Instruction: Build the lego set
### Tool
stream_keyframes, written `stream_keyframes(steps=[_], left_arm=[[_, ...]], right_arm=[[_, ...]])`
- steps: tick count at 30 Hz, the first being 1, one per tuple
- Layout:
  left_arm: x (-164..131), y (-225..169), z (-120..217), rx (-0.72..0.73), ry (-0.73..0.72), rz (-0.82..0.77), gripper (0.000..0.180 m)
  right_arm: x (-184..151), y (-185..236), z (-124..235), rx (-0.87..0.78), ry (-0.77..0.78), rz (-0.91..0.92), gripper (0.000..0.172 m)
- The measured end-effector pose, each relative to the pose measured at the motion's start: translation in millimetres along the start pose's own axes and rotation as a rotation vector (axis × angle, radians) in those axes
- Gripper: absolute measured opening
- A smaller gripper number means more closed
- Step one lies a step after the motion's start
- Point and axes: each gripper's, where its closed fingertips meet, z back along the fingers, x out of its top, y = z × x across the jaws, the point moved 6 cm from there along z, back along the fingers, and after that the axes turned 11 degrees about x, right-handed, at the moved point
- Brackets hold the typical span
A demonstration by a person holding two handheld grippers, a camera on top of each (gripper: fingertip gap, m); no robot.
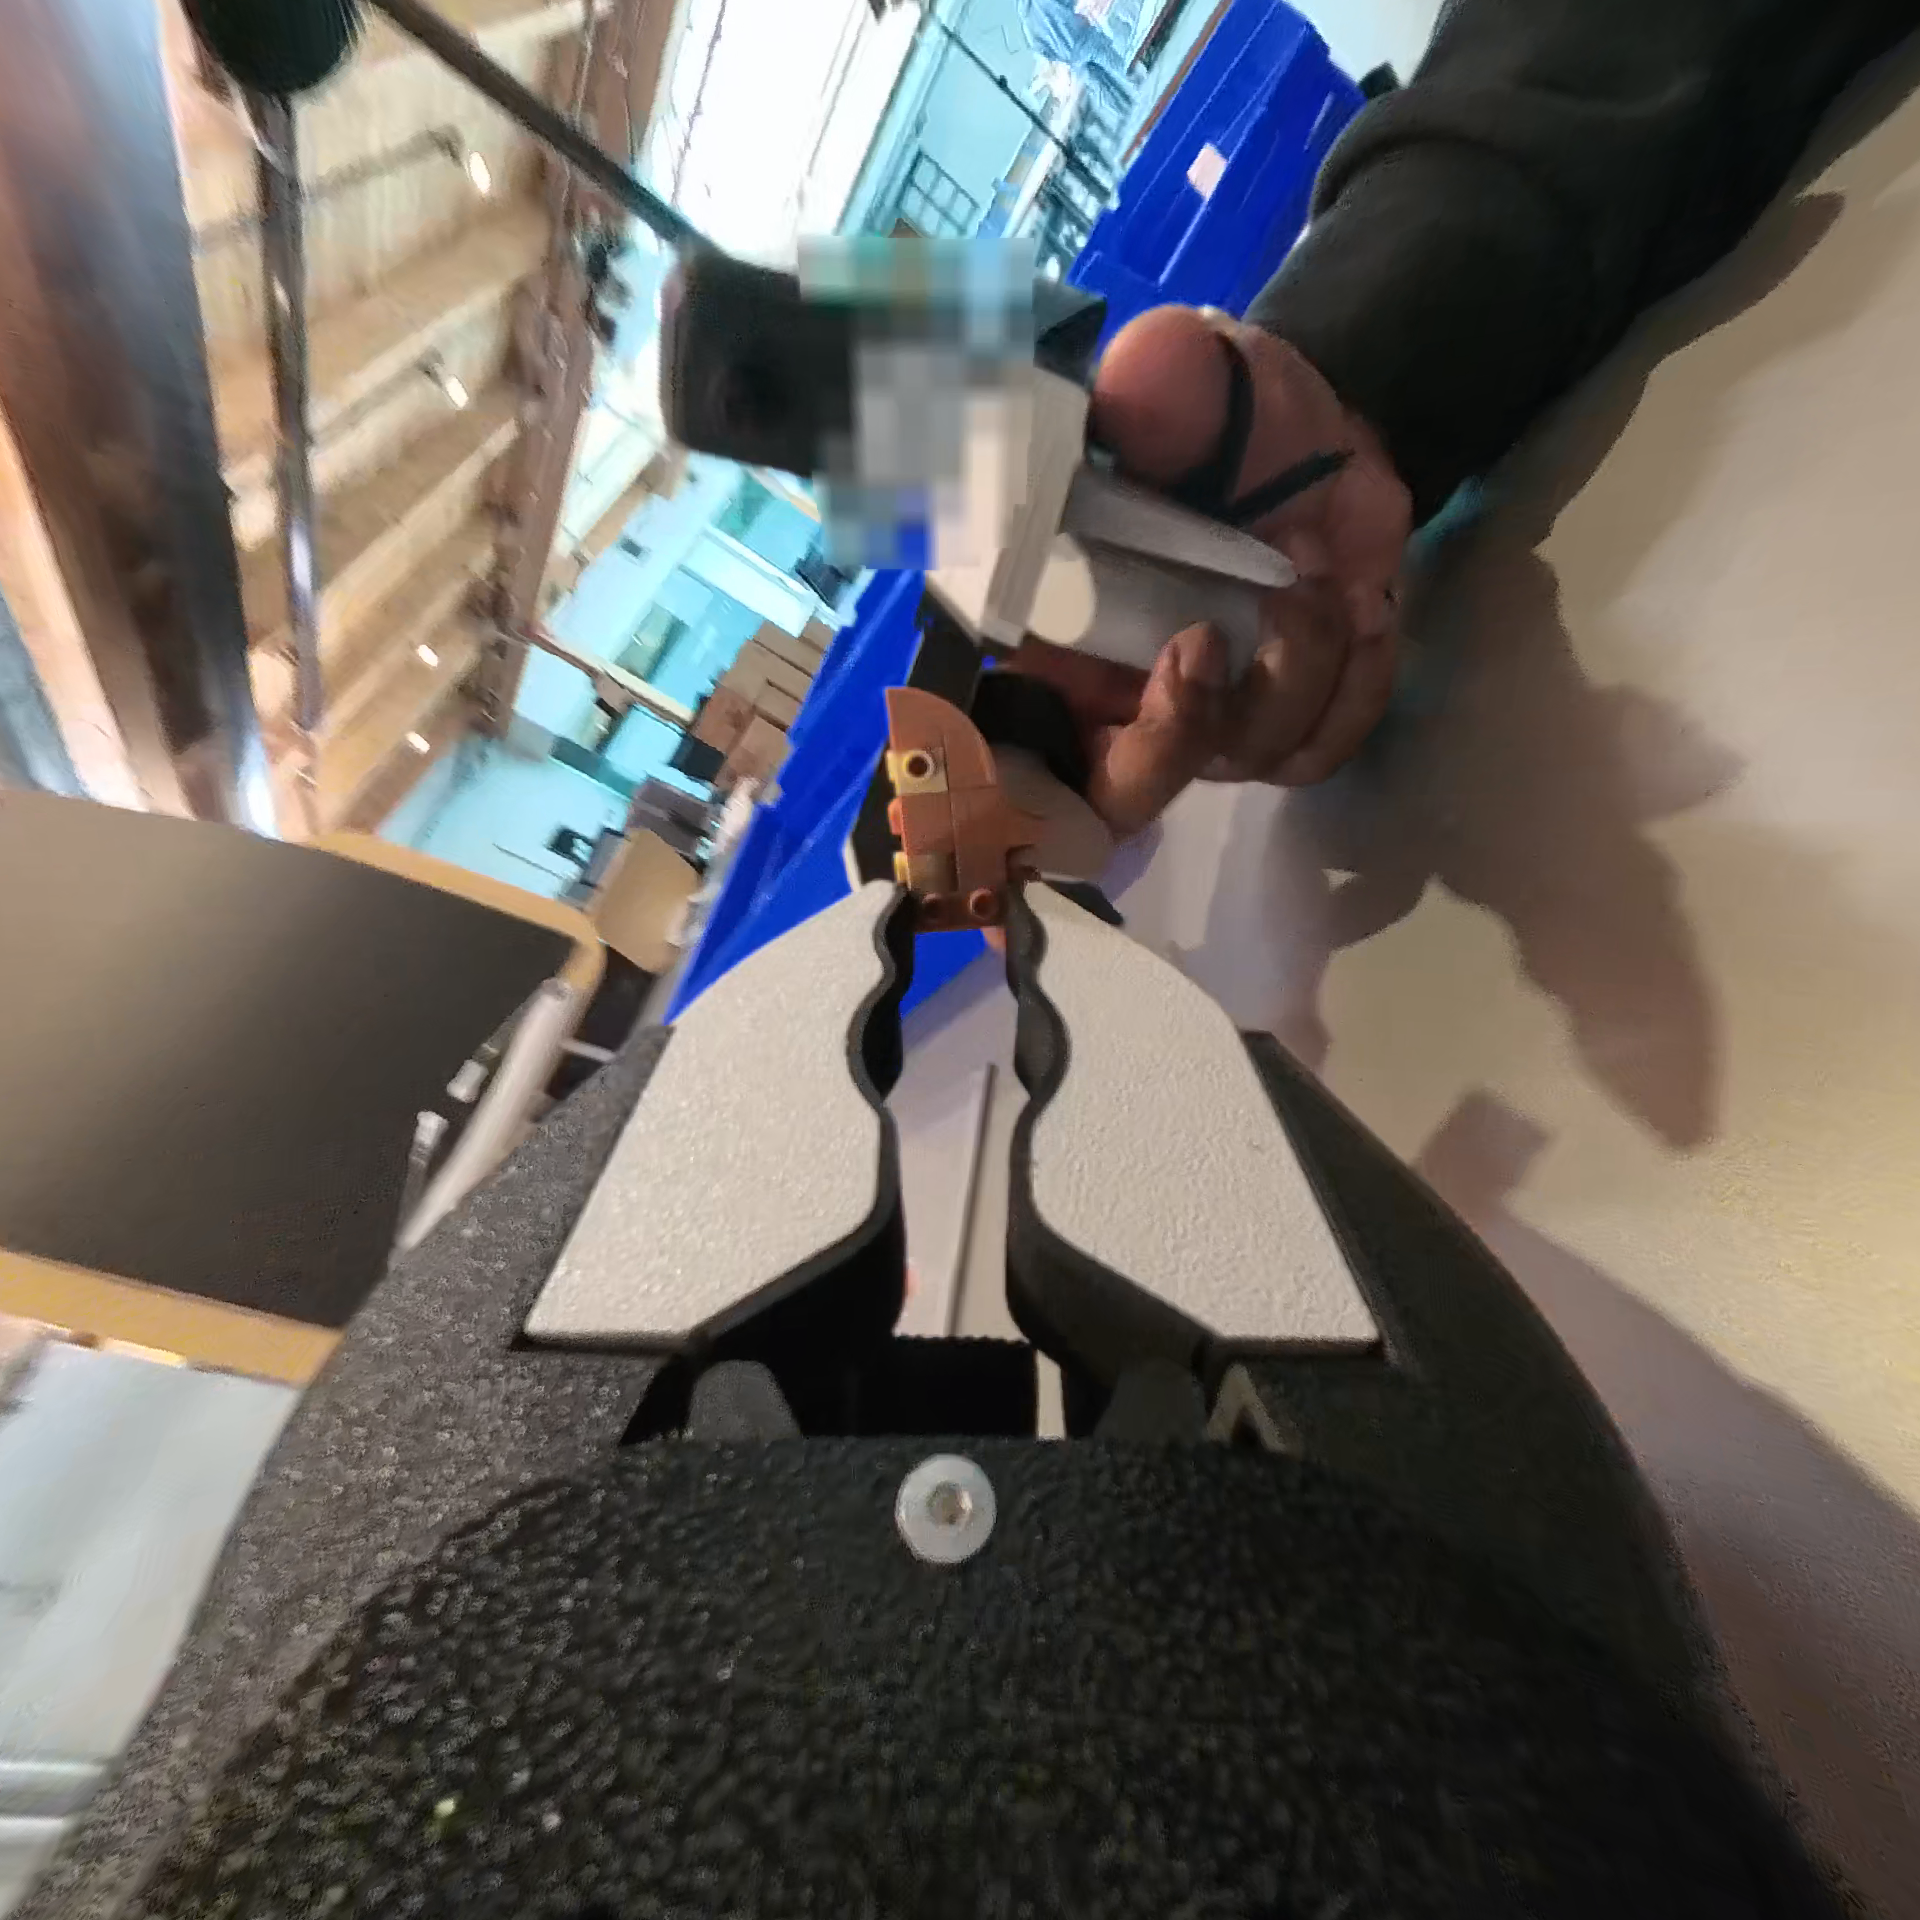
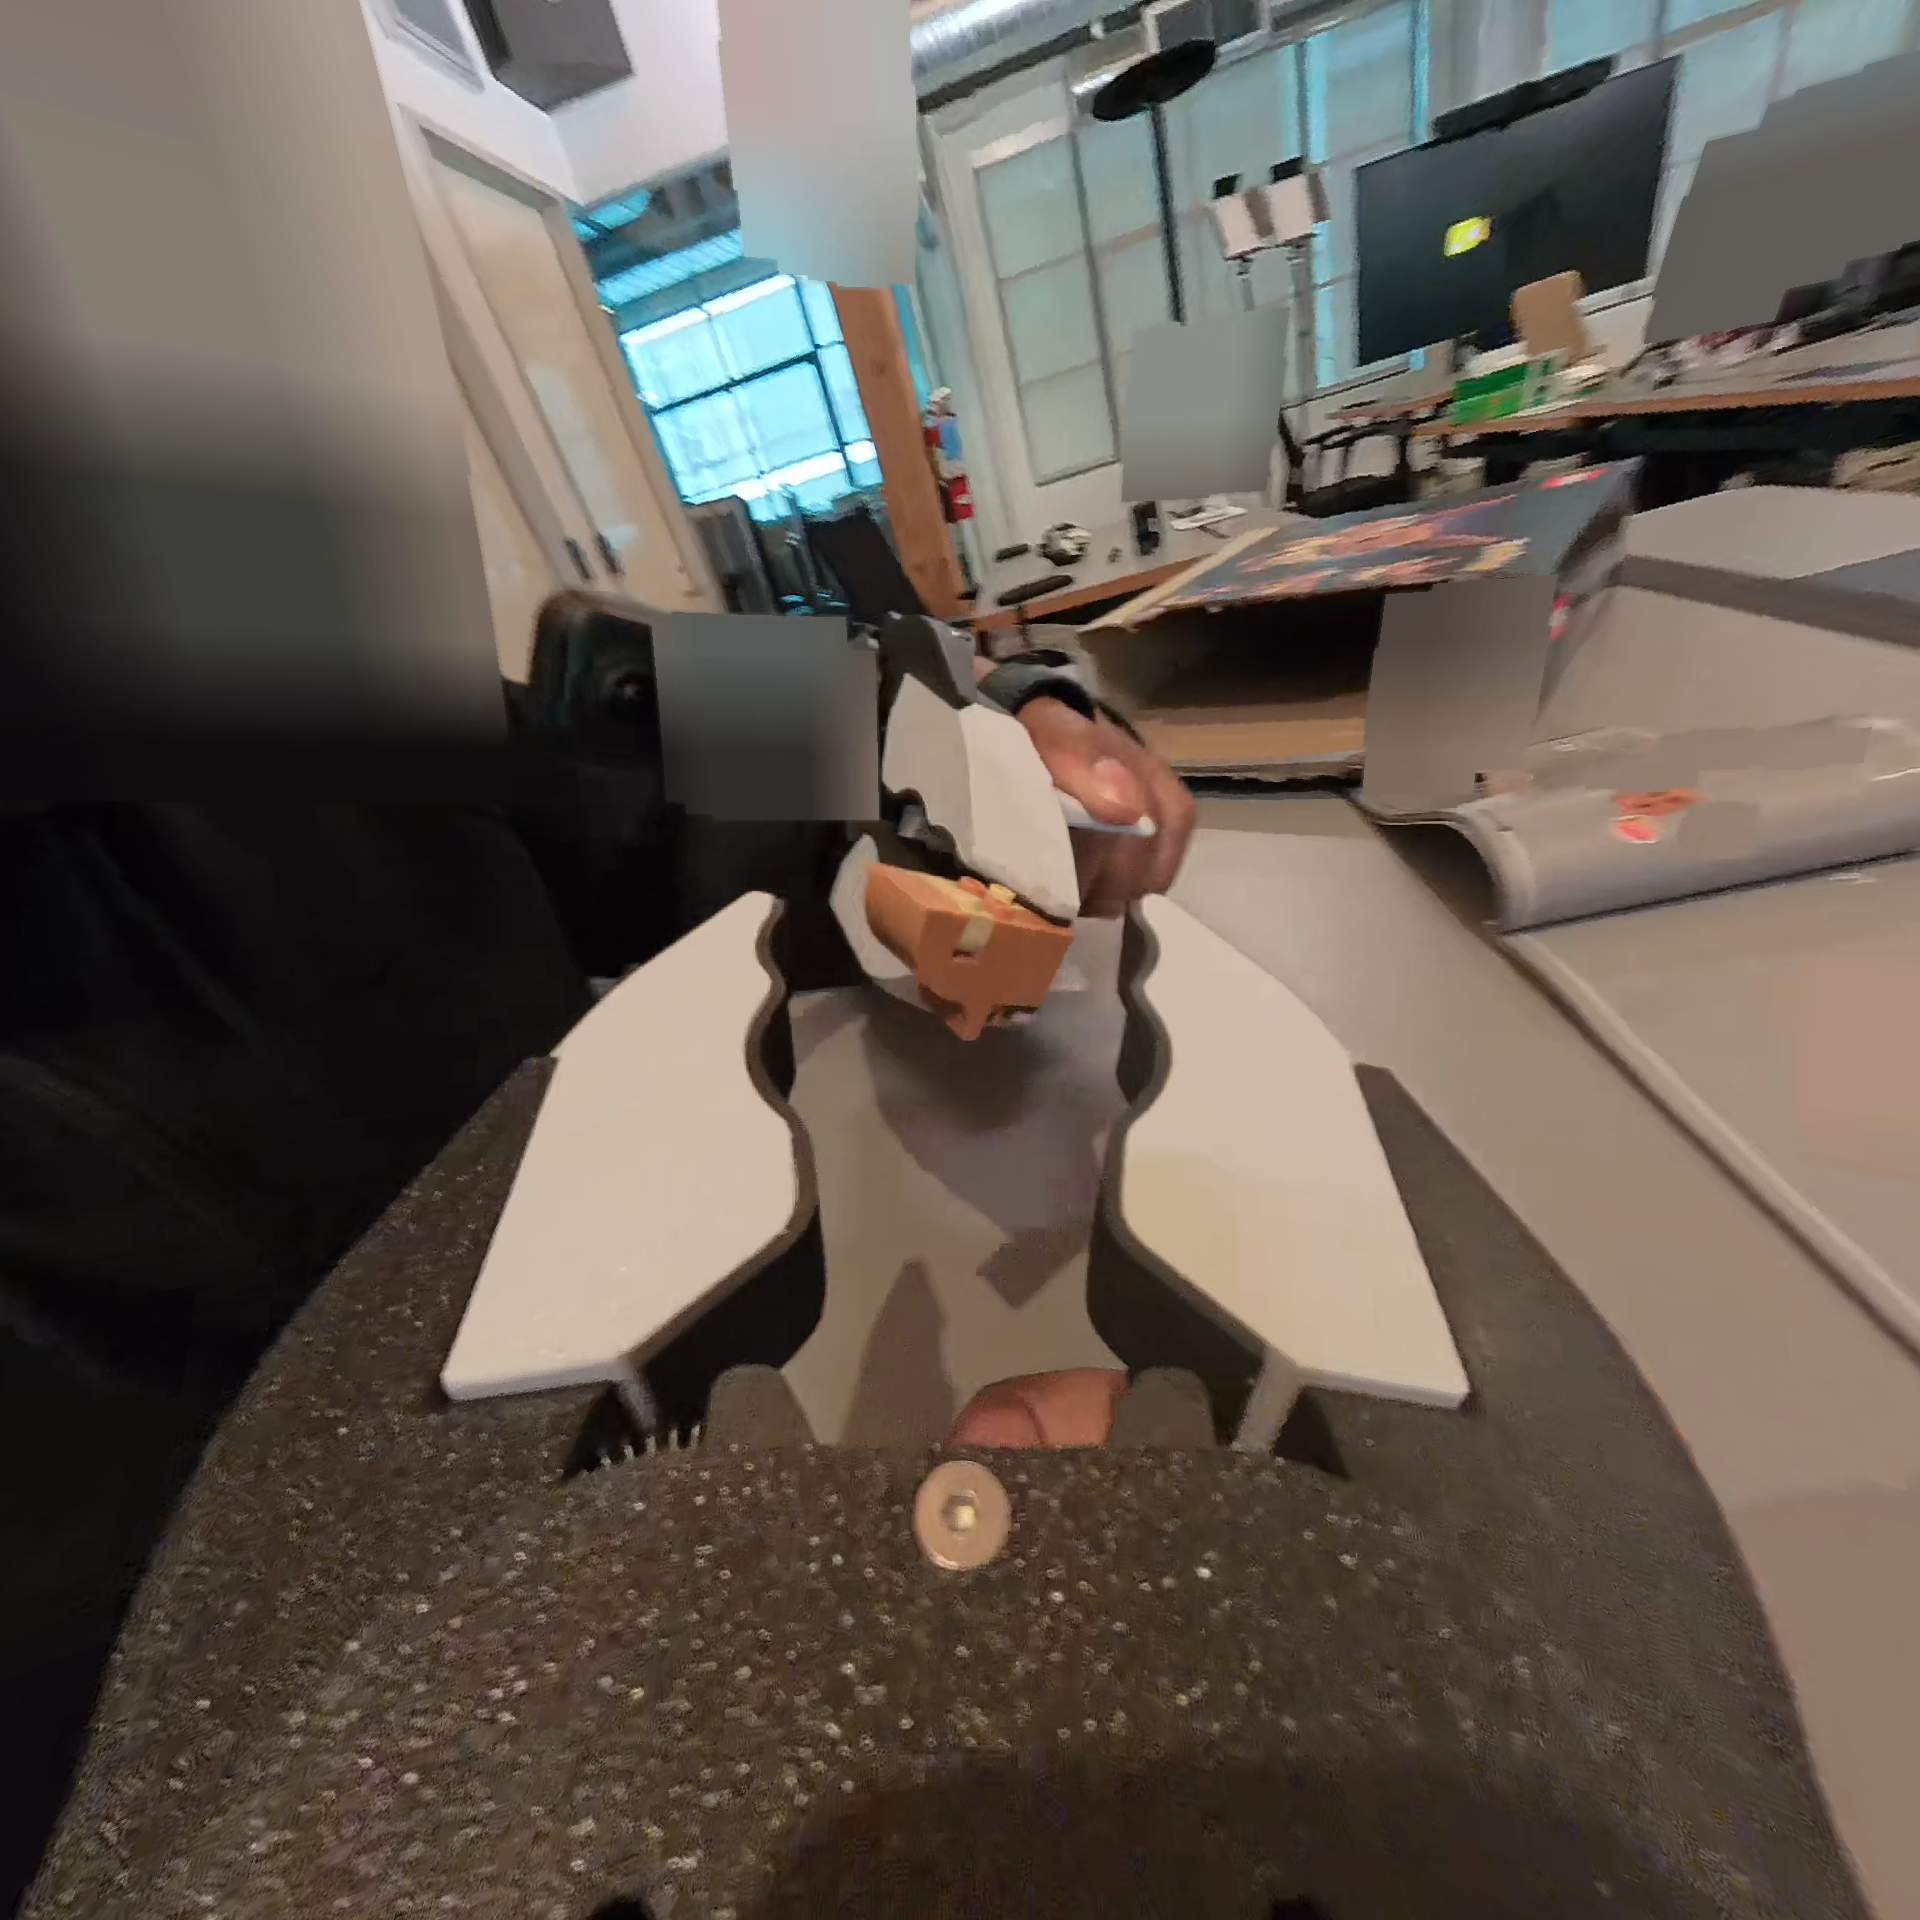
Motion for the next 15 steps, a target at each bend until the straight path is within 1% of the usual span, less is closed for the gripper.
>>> stream_keyframes(steps=[2, 4, 5, 6, 9, 12, 15], left_arm=[[-9, 1, -5, -0.04, 0.081, 0.118, 0.017], [-19, -3, -10, -0.116, 0.207, 0.275, 0.017], [-23, -4, -12, -0.126, 0.243, 0.352, 0.017], [-26, -5, -14, -0.138, 0.265, 0.427, 0.017], [-31, -5, -15, -0.174, 0.285, 0.612, 0.016], [-33, -2, -14, -0.186, 0.276, 0.693, 0.017], [-32, -3, -13, -0.21, 0.262, 0.706, 0.017]], right_arm=[[3, -5, 6, -0.071, 0.007, 0.055, 0.058], [3, -10, 9, -0.15, 0.034, 0.095, 0.053], [3, -12, 10, -0.177, 0.044, 0.109, 0.051], [2, -14, 10, -0.2, 0.059, 0.117, 0.046], [-2, -19, 11, -0.256, 0.095, 0.129, 0.044], [-4, -22, 11, -0.275, 0.103, 0.112, 0.04], [-5, -25, 12, -0.287, 0.102, 0.092, 0.034]])
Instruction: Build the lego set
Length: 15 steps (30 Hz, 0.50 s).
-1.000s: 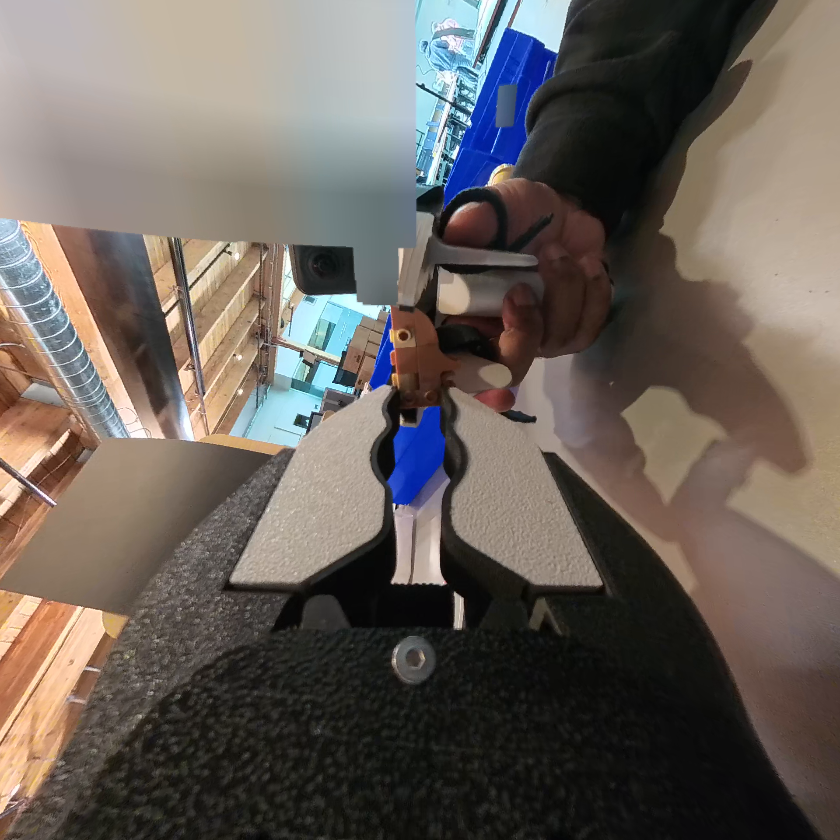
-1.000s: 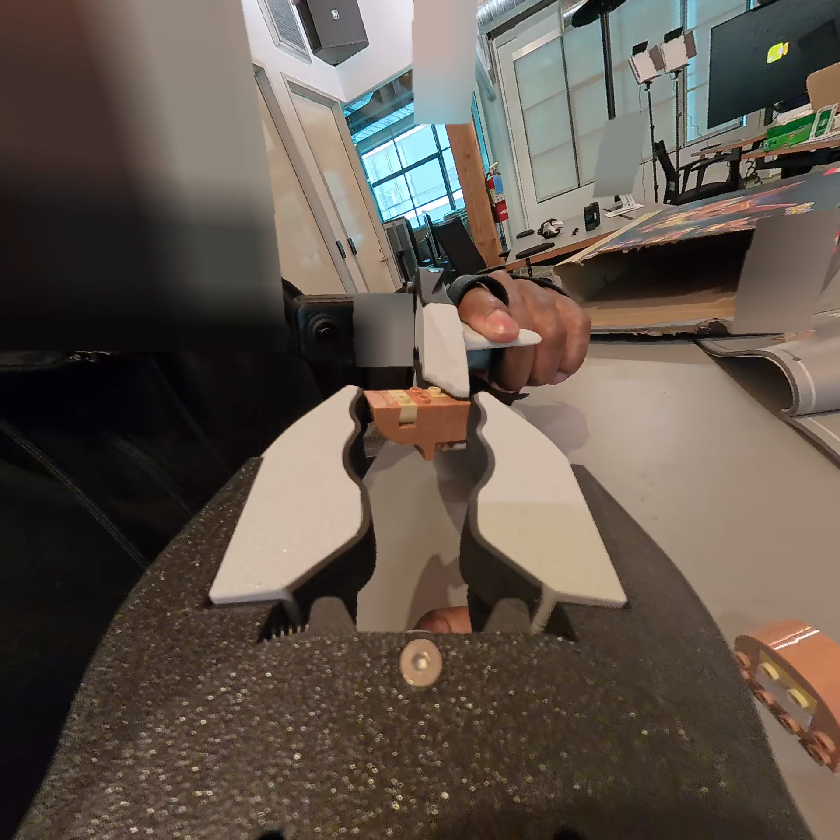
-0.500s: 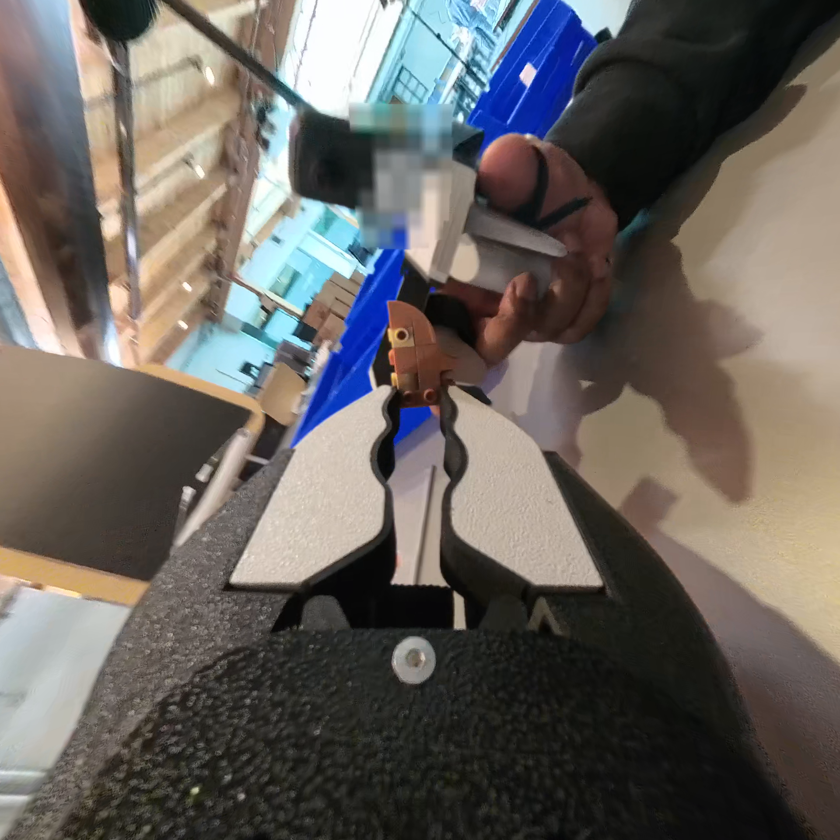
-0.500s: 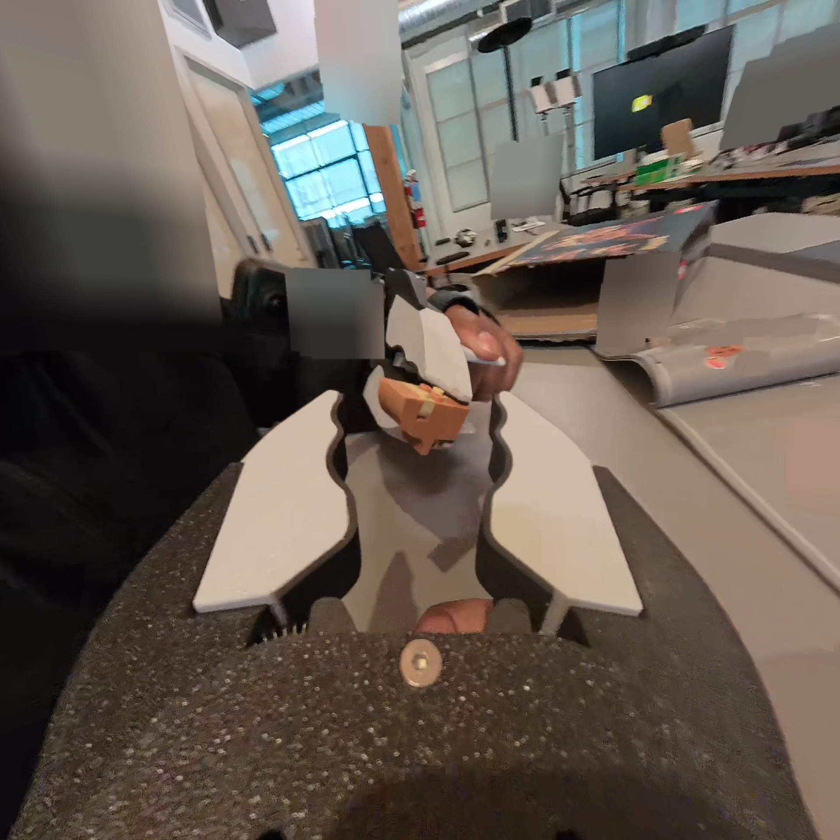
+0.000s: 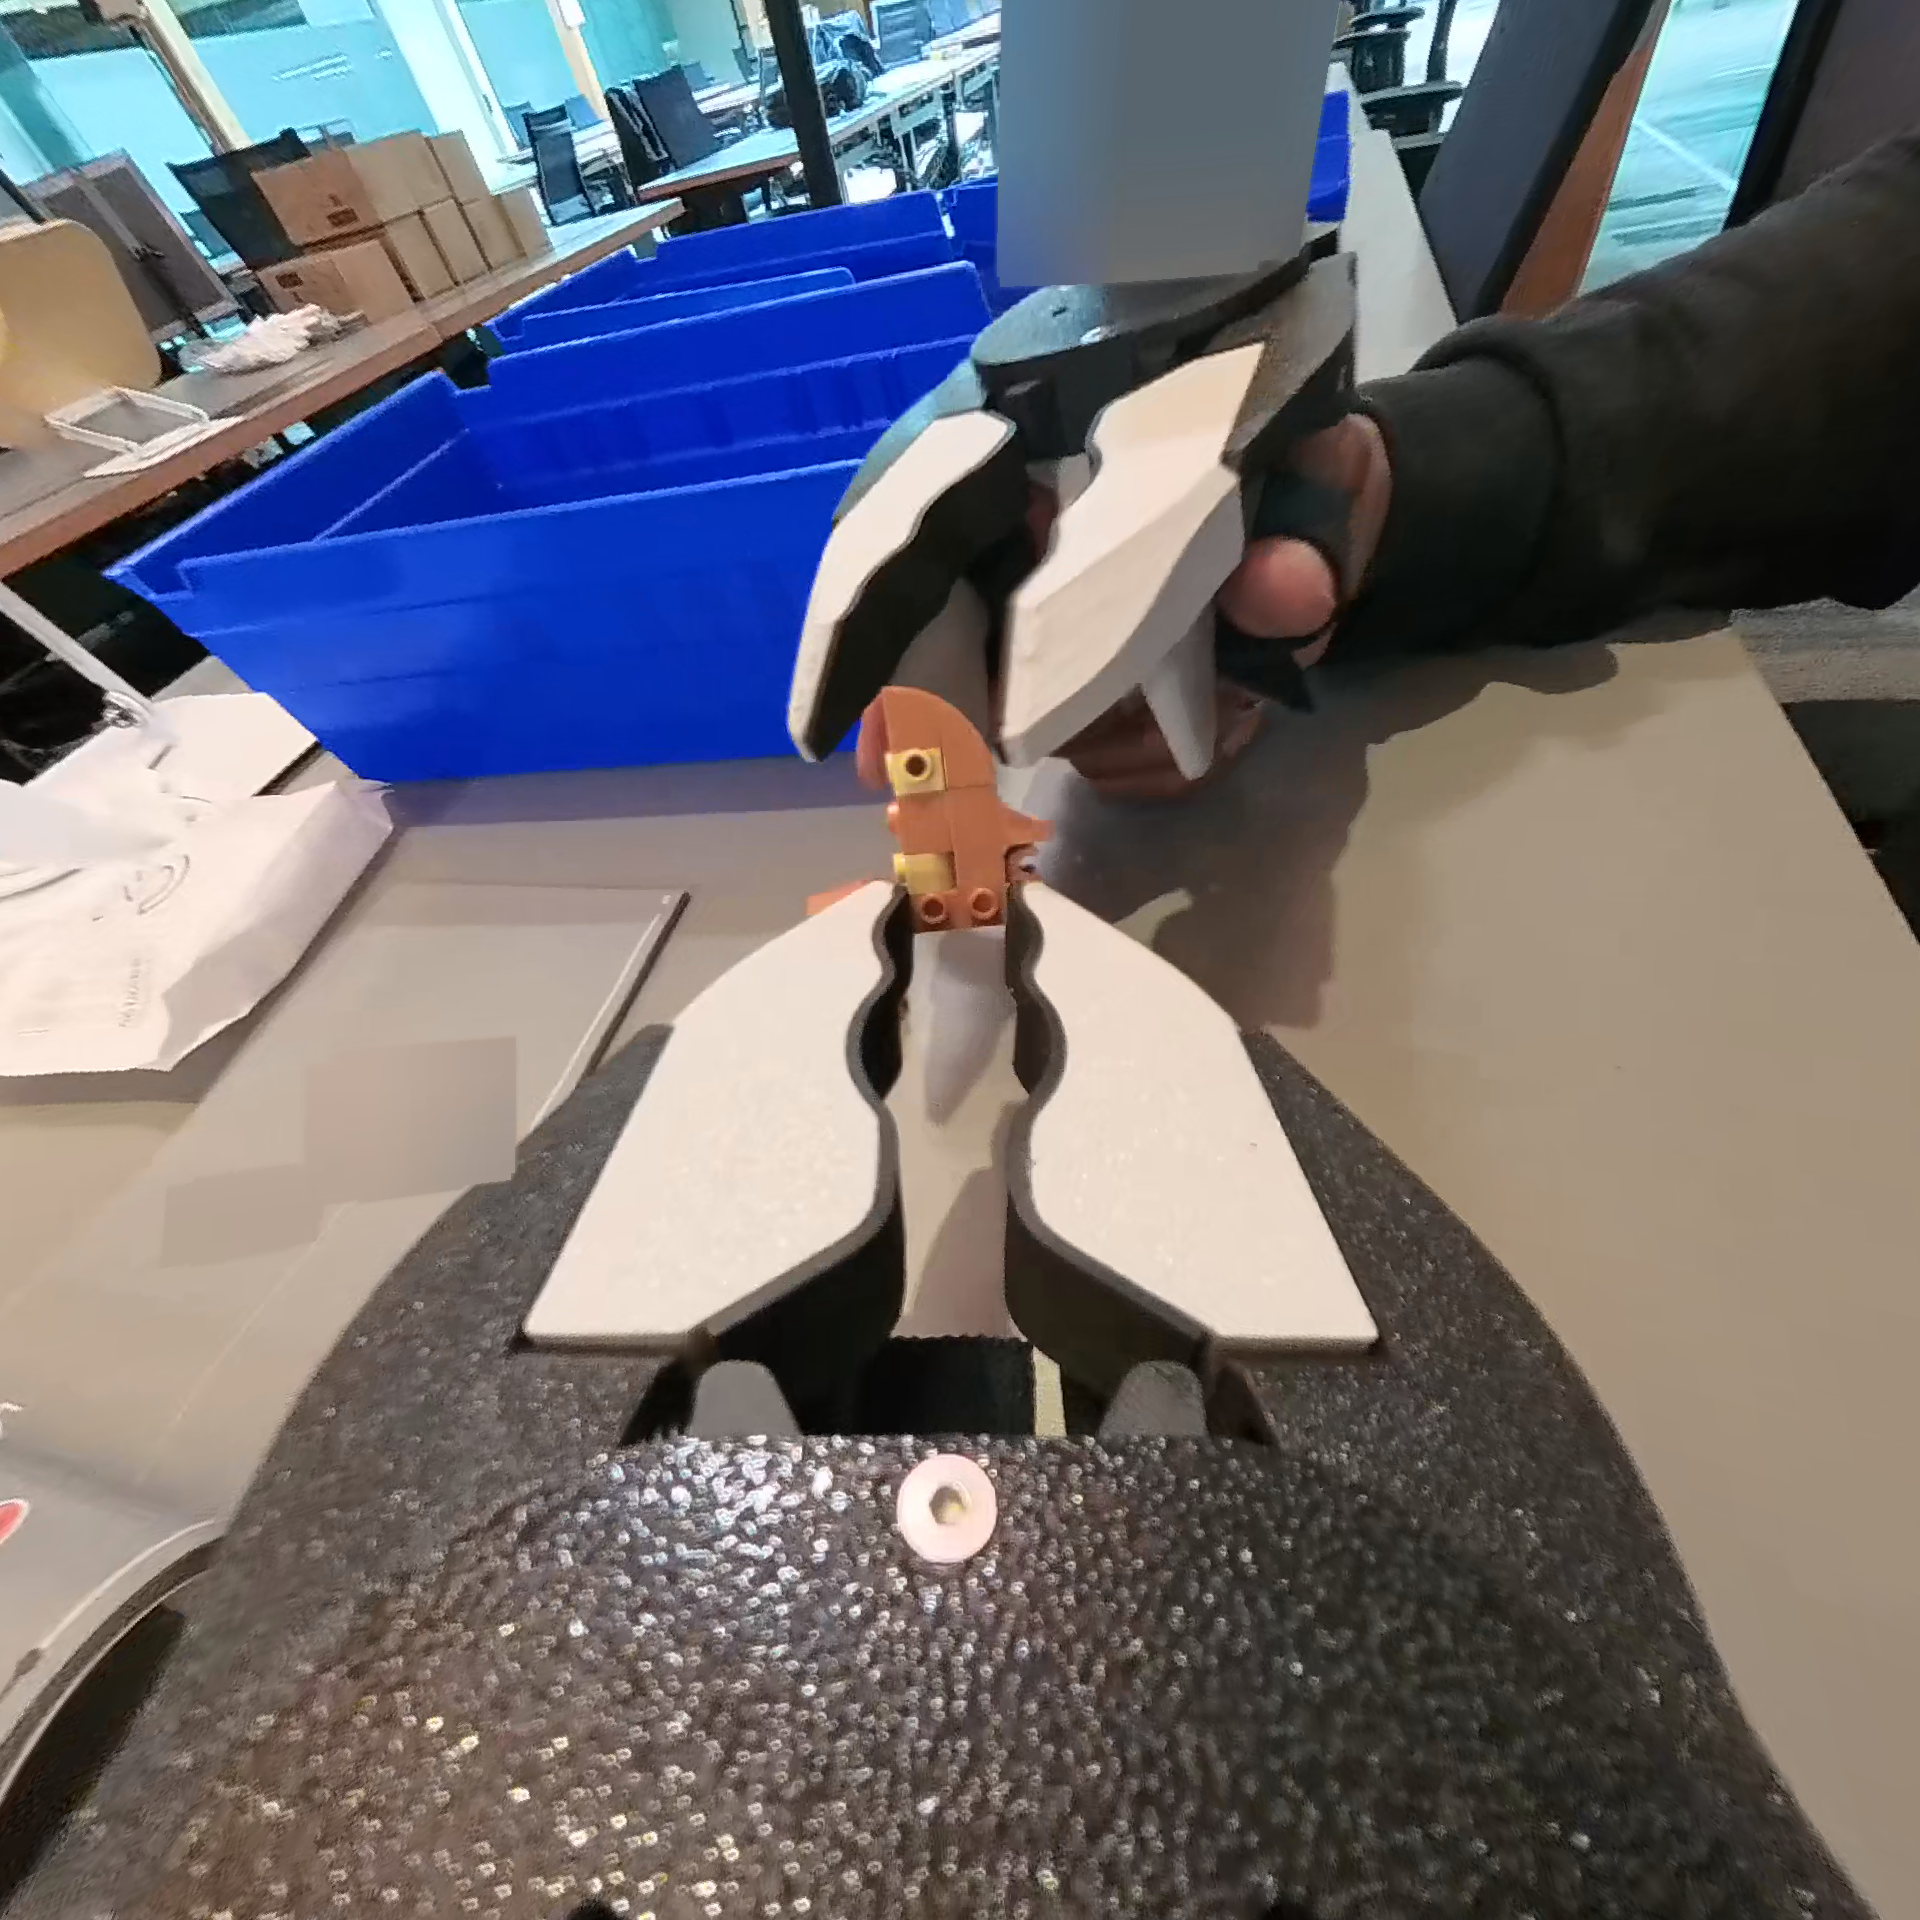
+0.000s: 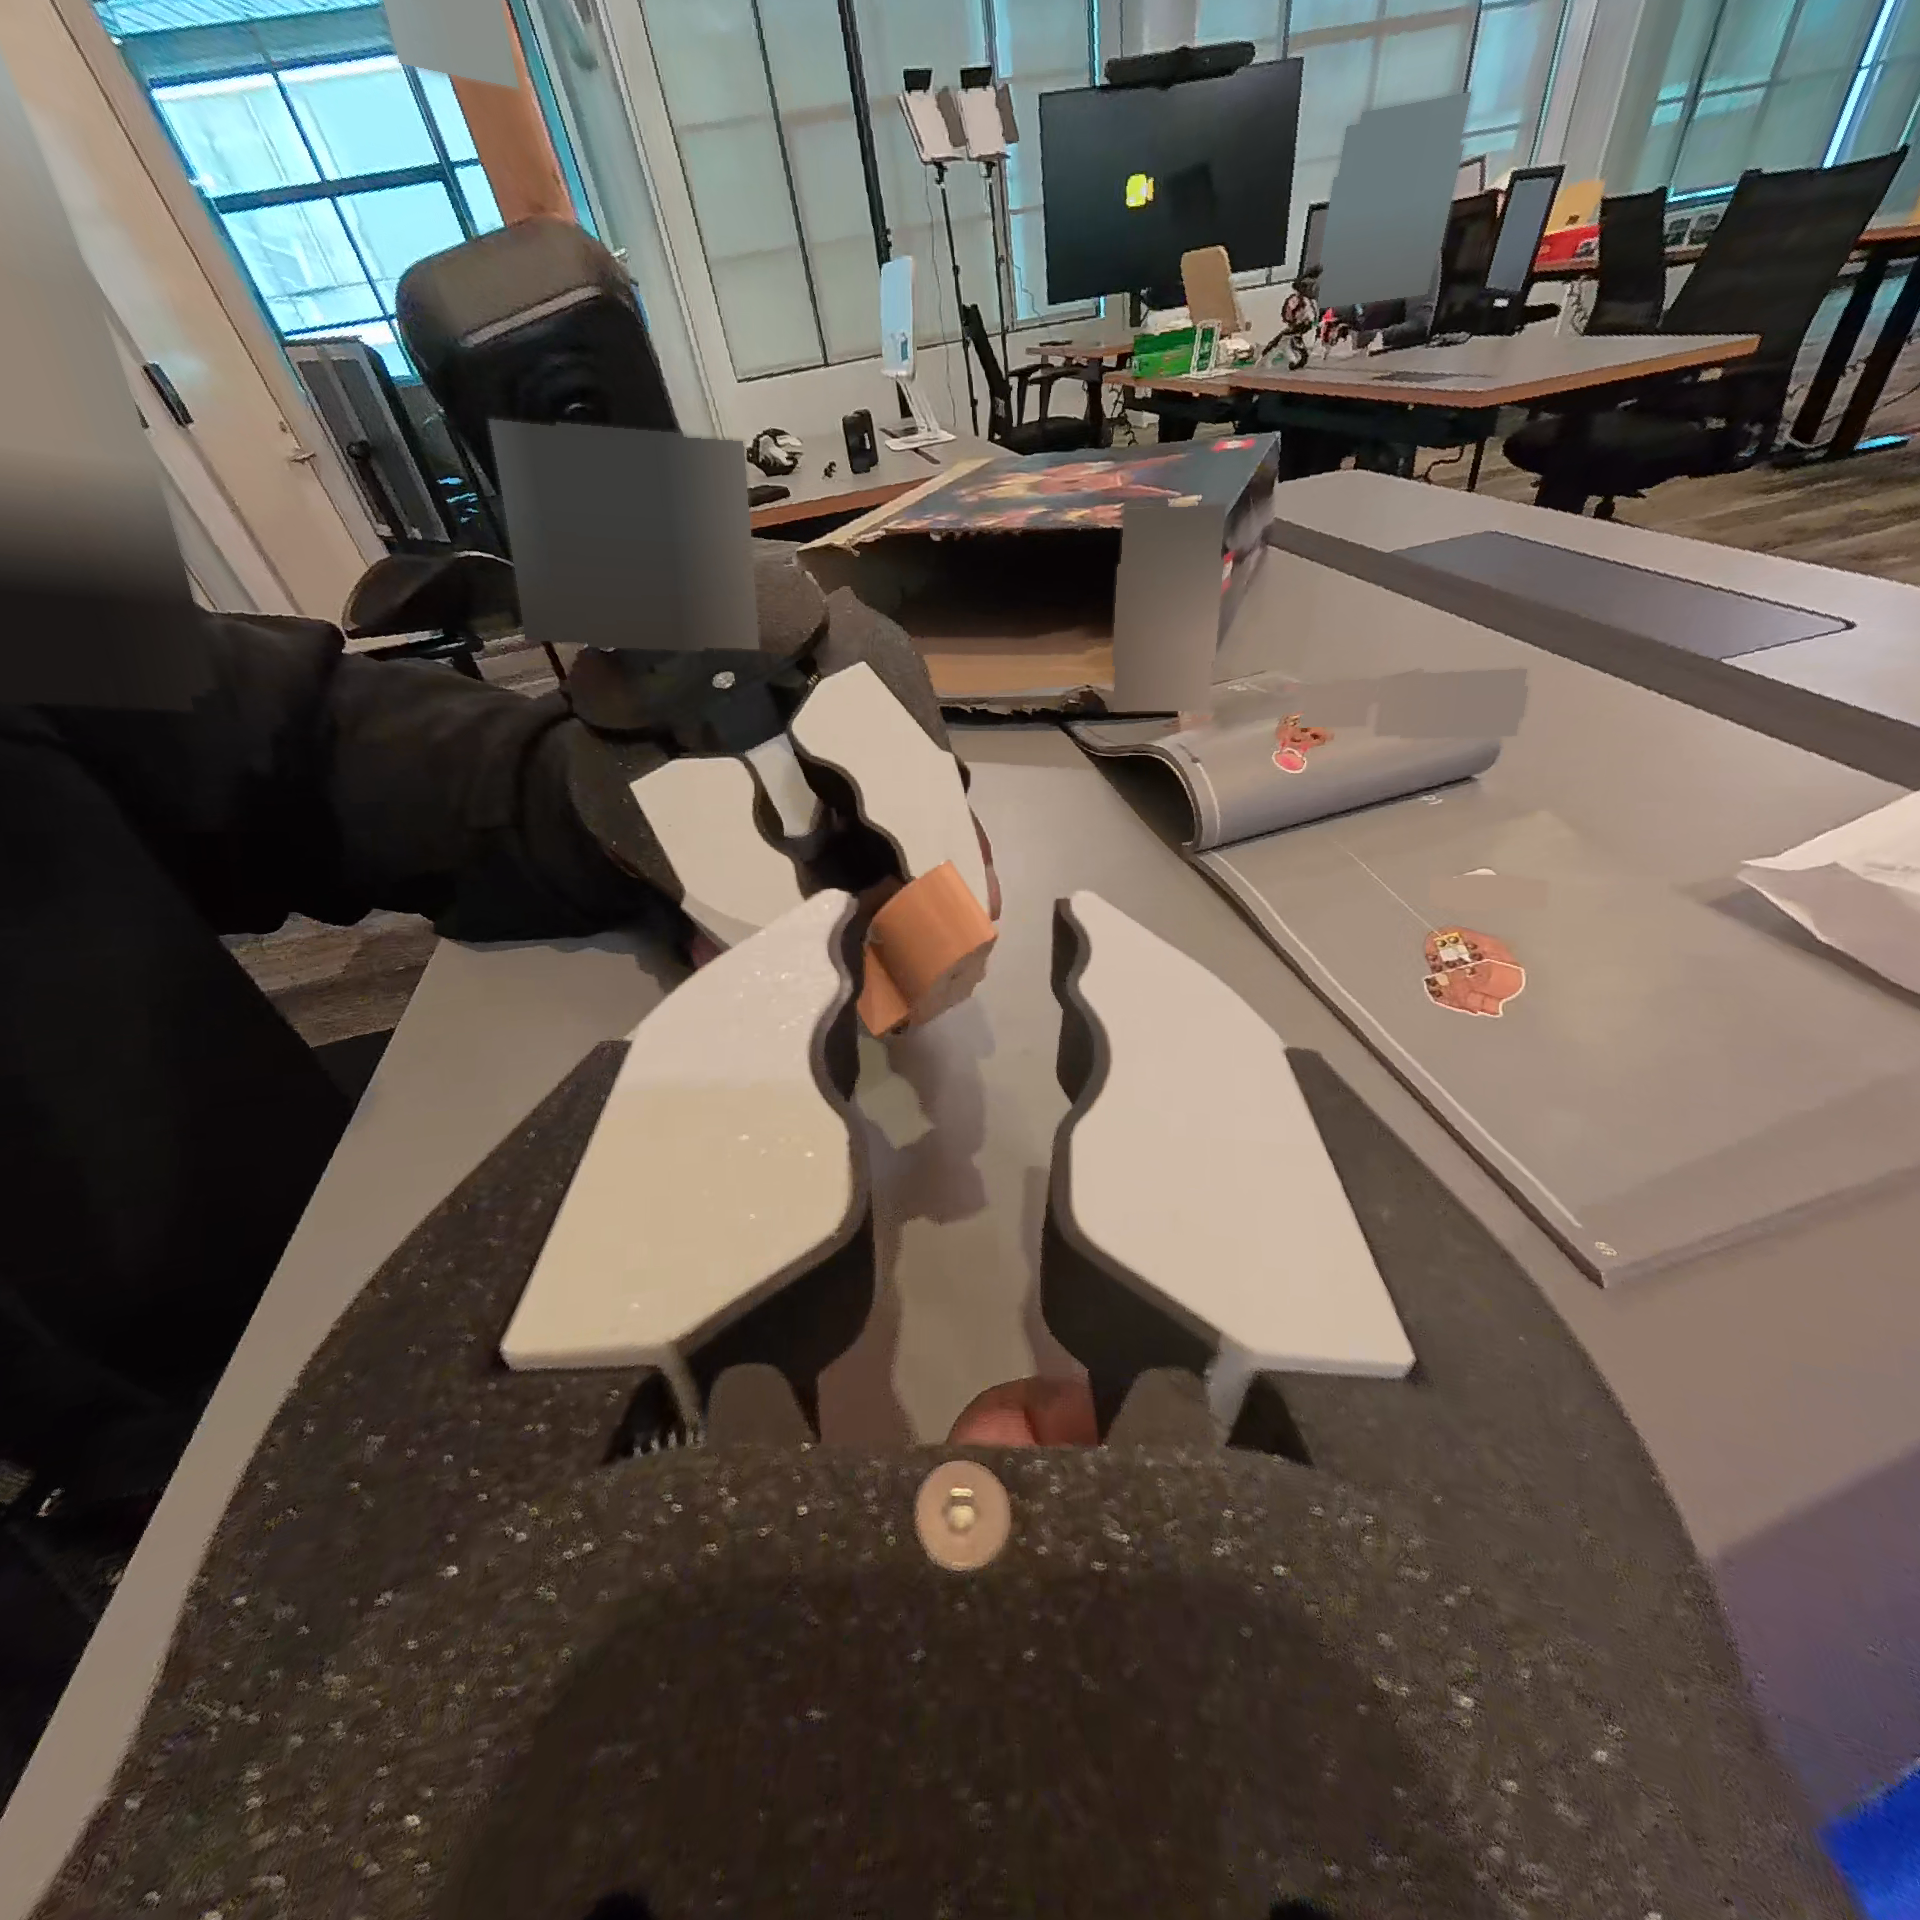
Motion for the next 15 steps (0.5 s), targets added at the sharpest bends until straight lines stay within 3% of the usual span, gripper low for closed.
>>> stream_keyframes(steps=[3, 8, 15], left_arm=[[-1, -2, -1, -0.027, 0.002, 0.027, 0.017], [-6, 3, -2, -0.056, 0.04, 0.064, 0.017], [-30, 10, -7, -0.003, 0.272, -0.04, 0.031]], right_arm=[[-1, 2, -1, 0.031, 0.005, -0.015, 0.022], [-4, -1, -3, 0.0, 0.04, -0.051, 0.022], [-20, -16, -3, -0.137, 0.211, -0.118, 0.02]])
